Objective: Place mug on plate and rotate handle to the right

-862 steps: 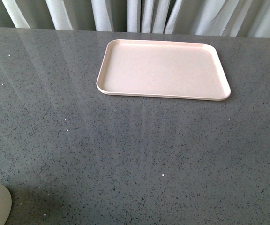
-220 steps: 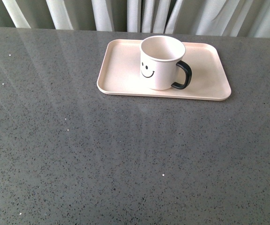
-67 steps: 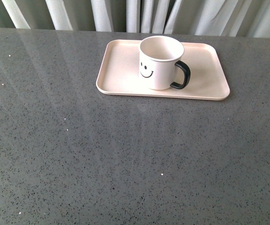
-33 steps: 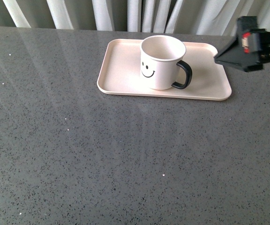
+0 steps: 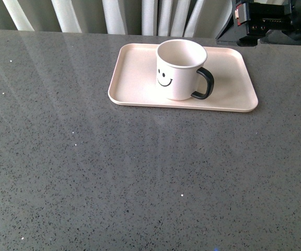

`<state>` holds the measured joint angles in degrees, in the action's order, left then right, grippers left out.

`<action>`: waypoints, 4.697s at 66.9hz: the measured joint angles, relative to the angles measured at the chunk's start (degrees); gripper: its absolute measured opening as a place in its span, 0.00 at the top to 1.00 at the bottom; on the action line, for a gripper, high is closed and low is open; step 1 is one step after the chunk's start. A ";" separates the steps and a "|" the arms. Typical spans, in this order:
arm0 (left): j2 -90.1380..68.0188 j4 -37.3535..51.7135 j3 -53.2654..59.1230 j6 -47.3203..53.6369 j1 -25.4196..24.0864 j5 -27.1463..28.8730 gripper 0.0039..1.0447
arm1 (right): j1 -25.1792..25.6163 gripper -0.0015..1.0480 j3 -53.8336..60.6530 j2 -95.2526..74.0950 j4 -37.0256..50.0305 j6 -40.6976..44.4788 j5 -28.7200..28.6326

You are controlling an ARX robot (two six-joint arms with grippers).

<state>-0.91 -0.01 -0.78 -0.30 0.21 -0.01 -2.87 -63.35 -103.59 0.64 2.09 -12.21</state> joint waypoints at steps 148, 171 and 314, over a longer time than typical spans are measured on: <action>0.00 0.00 0.00 0.02 0.00 0.00 0.09 | -3.13 0.67 -34.73 -28.06 -24.55 -6.67 -4.28; 0.00 0.00 0.00 0.02 0.00 0.00 0.09 | -3.23 0.98 -35.80 -28.11 -26.71 -6.56 -4.57; 0.00 -0.02 0.00 0.02 0.00 0.00 0.09 | -1.38 0.56 -60.22 -38.99 -47.69 30.27 1.42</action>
<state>-0.91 -0.03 -0.78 -0.27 0.21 -0.01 -4.25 -123.57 -142.58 -47.05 32.36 -10.79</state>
